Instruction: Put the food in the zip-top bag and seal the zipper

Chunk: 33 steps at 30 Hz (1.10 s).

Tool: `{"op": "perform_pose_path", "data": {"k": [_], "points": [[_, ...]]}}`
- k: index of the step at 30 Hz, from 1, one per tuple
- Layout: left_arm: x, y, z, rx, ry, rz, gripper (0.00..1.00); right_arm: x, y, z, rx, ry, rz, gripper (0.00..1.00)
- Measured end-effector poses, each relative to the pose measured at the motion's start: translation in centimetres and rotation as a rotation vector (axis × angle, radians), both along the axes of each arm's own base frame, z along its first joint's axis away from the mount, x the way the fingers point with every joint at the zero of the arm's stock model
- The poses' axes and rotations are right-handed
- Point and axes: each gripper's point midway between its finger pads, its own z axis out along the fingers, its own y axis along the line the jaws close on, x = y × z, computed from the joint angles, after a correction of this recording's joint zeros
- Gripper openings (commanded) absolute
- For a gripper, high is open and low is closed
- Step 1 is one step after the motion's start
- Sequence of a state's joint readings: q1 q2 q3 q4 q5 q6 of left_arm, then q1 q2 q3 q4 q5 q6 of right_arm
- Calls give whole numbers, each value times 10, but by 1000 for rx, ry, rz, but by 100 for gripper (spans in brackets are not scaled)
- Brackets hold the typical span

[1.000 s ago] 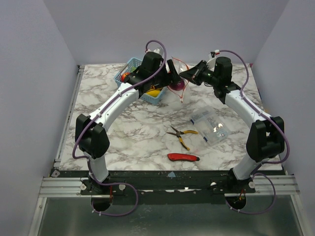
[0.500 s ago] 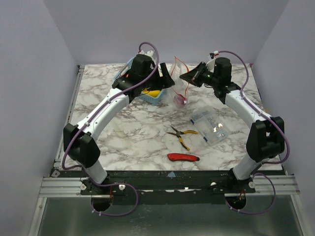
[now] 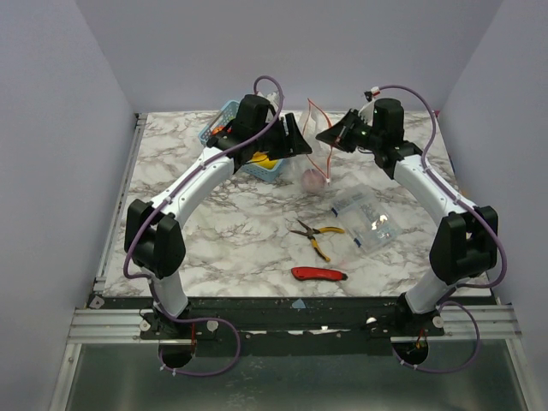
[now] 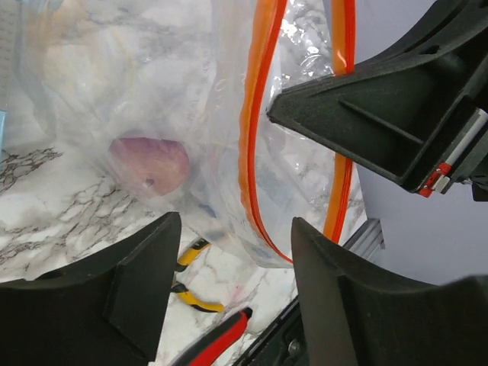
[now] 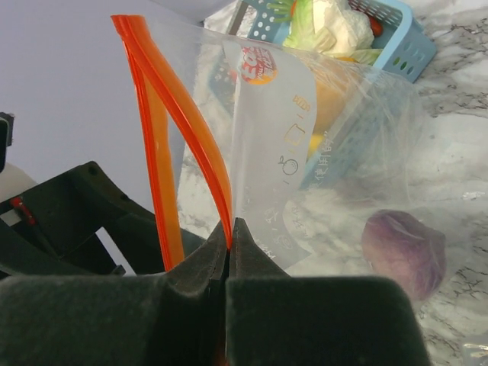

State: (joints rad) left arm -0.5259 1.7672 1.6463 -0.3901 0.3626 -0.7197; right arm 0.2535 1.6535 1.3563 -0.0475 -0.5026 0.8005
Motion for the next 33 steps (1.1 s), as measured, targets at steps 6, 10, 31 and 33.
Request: {"op": "perform_pose_path", "data": {"k": [6,10,31,33], "points": [[1,-12,17,-47,-10,-39,9,-2,-7,-8,-63,-1,-13,1],[0,-12,22,-41,-24,-49,0,-2,-17,-8,-126,-25,-47,1],[15,-6,30,17,-24,-73,46,27,-108,-13,-575,-132,-414,1],[16,-2,23,36,-24,-76,55,29,-106,-23,-589,-116,-401,1]]}}
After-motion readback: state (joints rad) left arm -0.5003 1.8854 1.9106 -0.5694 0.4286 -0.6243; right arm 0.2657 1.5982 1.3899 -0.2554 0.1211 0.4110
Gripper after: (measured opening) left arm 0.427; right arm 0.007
